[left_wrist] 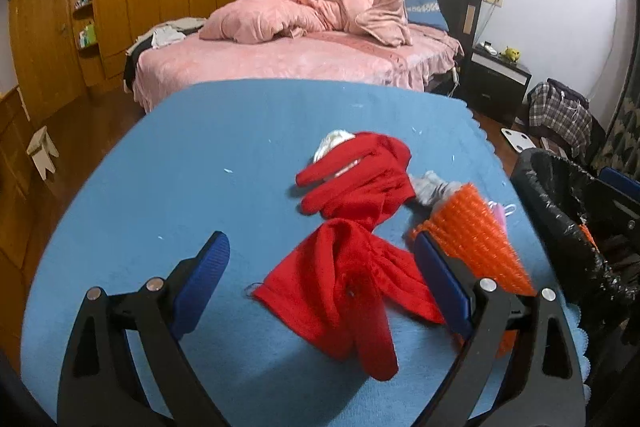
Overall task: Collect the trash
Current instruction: 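Move both tools back over the red cloth and orange mesh on the mat, then grasp the red cloth with the left tool, then grasp the orange mesh strip with the right tool while the left tool holds the red cloth, then carry the red cloth and orange mesh in both tools over the bin, then open both tools to drop the red cloth and orange mesh into the bin, then move both tools back over the gloves, sock and pink case on the mat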
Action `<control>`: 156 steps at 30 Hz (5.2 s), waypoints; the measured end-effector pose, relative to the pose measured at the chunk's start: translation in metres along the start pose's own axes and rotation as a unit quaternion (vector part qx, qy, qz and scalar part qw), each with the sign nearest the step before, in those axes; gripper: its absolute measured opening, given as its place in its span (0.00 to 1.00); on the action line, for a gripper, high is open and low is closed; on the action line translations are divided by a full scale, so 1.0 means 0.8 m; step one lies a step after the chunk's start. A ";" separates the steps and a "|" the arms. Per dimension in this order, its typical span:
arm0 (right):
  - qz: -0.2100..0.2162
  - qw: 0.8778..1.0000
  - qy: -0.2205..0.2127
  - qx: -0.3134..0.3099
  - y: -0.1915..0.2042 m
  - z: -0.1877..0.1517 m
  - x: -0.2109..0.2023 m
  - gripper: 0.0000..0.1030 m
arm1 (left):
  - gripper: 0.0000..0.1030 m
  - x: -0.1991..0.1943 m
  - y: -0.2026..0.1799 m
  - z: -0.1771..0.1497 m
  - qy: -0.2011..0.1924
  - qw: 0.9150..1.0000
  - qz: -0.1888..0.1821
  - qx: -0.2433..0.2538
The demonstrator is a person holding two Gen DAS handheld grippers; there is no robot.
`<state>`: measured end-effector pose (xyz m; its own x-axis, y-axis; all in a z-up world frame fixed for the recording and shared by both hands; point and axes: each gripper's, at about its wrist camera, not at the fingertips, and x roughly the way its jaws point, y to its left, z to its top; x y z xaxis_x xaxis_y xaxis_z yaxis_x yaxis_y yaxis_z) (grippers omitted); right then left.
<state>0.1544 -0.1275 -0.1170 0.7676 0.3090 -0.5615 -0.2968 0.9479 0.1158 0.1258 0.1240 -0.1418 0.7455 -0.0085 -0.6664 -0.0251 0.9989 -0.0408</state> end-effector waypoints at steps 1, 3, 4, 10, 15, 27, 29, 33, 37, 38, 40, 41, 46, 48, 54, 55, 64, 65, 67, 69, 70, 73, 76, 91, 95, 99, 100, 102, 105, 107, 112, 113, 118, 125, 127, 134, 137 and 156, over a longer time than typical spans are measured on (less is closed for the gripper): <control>0.000 1.000 0.002 -0.001 0.000 -0.001 0.002 0.91 | 0.88 0.007 0.000 -0.002 0.005 1.000 -0.001 0.000; 0.001 1.000 0.007 -0.003 0.000 -0.002 0.007 0.90 | 0.88 0.017 -0.001 -0.004 0.013 1.000 -0.003 -0.001; 0.001 1.000 0.009 -0.003 0.001 -0.004 0.009 0.89 | 0.88 0.022 -0.002 -0.005 0.015 1.000 -0.005 -0.002; 0.000 1.000 0.017 -0.007 -0.002 -0.006 0.018 0.89 | 0.77 0.056 -0.009 -0.011 0.052 0.999 -0.015 -0.006; 0.000 1.000 0.021 -0.010 -0.002 -0.008 0.023 0.89 | 0.53 0.075 -0.011 -0.012 0.083 0.996 -0.029 -0.009; 0.012 0.999 0.028 -0.018 0.015 -0.010 0.030 0.84 | 0.11 0.045 -0.008 -0.012 0.054 0.997 -0.048 -0.019; 0.018 0.999 0.030 -0.021 0.020 -0.012 0.033 0.79 | 0.11 0.036 -0.003 -0.011 0.047 0.998 -0.046 -0.022; 0.028 0.998 0.040 -0.028 0.030 -0.017 0.039 0.70 | 0.11 0.016 0.013 -0.006 0.030 0.999 -0.035 -0.029; 0.042 0.997 0.055 -0.030 0.042 -0.024 0.048 0.60 | 0.11 0.007 0.022 -0.004 0.024 0.999 -0.030 -0.028; 0.045 0.997 0.060 -0.031 0.045 -0.026 0.051 0.57 | 0.11 0.005 0.024 -0.005 0.024 0.999 -0.029 -0.029; 0.048 0.996 0.067 -0.034 0.050 -0.030 0.054 0.51 | 0.11 0.003 0.028 -0.008 0.023 0.999 -0.028 -0.029; 0.049 0.996 0.069 -0.035 0.051 -0.031 0.055 0.46 | 0.11 0.002 0.030 -0.008 0.023 0.999 -0.027 -0.028; 0.056 0.993 0.094 -0.044 0.059 -0.041 0.065 0.19 | 0.11 0.000 0.035 -0.014 0.027 0.999 -0.026 -0.030; 0.061 0.992 0.099 -0.048 0.062 -0.042 0.066 0.10 | 0.11 -0.001 0.037 -0.015 0.028 0.999 -0.027 -0.031; 0.077 0.992 0.085 -0.057 0.068 -0.037 0.054 0.08 | 0.11 -0.007 0.036 -0.015 0.021 0.999 -0.027 -0.028; 0.079 0.992 0.083 -0.056 0.069 -0.035 0.051 0.08 | 0.11 -0.009 0.036 -0.014 0.020 0.999 -0.027 -0.027; 0.083 0.994 0.046 -0.049 0.067 -0.007 0.021 0.08 | 0.11 -0.040 0.020 0.005 -0.006 0.999 -0.031 -0.022; 0.081 0.995 0.041 -0.048 0.066 -0.004 0.018 0.08 | 0.11 -0.044 0.018 0.007 -0.009 0.999 -0.032 -0.021; 0.077 0.996 0.030 -0.045 0.062 0.003 0.009 0.08 | 0.11 -0.051 0.012 0.012 -0.015 0.999 -0.035 -0.019; 0.073 0.996 0.021 -0.041 0.057 0.010 0.002 0.08 | 0.11 -0.056 0.005 0.017 -0.020 0.999 -0.037 -0.017; 0.069 0.997 0.015 -0.039 0.053 0.014 -0.003 0.08 | 0.11 -0.058 0.002 0.020 -0.022 0.999 -0.039 -0.016; 0.061 0.998 0.003 -0.034 0.044 0.022 -0.014 0.08 | 0.11 -0.065 -0.009 0.028 -0.029 0.998 -0.046 -0.014; 0.050 0.998 -0.007 -0.029 0.032 0.029 -0.025 0.08 | 0.11 -0.070 -0.022 0.035 -0.036 0.998 -0.055 -0.011; -0.016 0.999 -0.045 0.003 -0.046 0.045 -0.070 0.08 | 0.11 -0.070 -0.117 0.067 -0.058 0.990 -0.122 0.028; -0.036 0.998 -0.053 0.012 -0.071 0.047 -0.082 0.08 | 0.11 -0.067 -0.142 0.073 -0.060 0.988 -0.141 0.036; -0.057 0.996 -0.058 0.019 -0.096 0.049 -0.092 0.08 | 0.11 -0.063 -0.171 0.080 -0.061 0.984 -0.164 0.045; -0.066 0.996 -0.059 0.022 -0.107 0.049 -0.096 0.08 | 0.11 -0.062 -0.180 0.083 -0.062 0.982 -0.171 0.047; -0.079 0.995 -0.061 0.029 -0.122 0.049 -0.102 0.08 | 0.11 -0.059 -0.199 0.087 -0.064 0.979 -0.184 0.054; -0.097 0.993 -0.063 0.039 -0.141 0.047 -0.108 0.08 | 0.11 -0.055 -0.223 0.092 -0.064 0.975 -0.201 0.063; -0.109 0.991 -0.063 0.046 -0.158 0.045 -0.112 0.08 | 0.11 -0.050 -0.243 0.095 -0.061 0.972 -0.217 0.069; -0.138 0.987 -0.059 0.062 -0.194 0.036 -0.122 0.08 | 0.11 -0.041 -0.287 0.098 -0.057 0.964 -0.246 0.084; -0.142 0.986 -0.059 0.065 -0.199 0.034 -0.124 0.08 | 0.11 -0.038 -0.297 0.099 -0.055 0.963 -0.249 0.087; -0.164 0.982 -0.054 0.080 -0.228 0.020 -0.134 0.08 | 0.11 -0.022 -0.338 0.094 -0.044 0.957 -0.269 0.104; -0.185 0.977 -0.046 0.097 -0.261 0.006 -0.137 0.08 | 0.11 -0.001 -0.377 0.087 -0.025 0.951 -0.285 0.119; -0.190 0.976 -0.043 0.100 -0.269 0.002 -0.136 0.08 | 0.12 0.003 -0.383 0.084 -0.021 0.950 -0.288 0.122; -0.201 0.973 -0.030 0.111 -0.284 -0.014 -0.132 0.11 | 0.38 0.014 -0.386 0.079 -0.009 0.947 -0.295 0.123; -0.203 0.972 -0.029 0.115 -0.286 -0.017 -0.132 0.19 | 0.41 0.015 -0.379 0.079 -0.008 0.950 -0.289 0.120; -0.148 0.983 -0.058 0.093 -0.213 -0.002 -0.120 0.94 | 0.88 -0.021 -0.207 0.078 -0.051 0.985 -0.157 0.052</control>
<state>0.1306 -0.3188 -0.0845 0.8671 0.0151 -0.4979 0.0489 0.9921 0.1152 0.1588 -0.0387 -0.0776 0.7688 -0.3189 -0.5543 0.2826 0.9470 -0.1528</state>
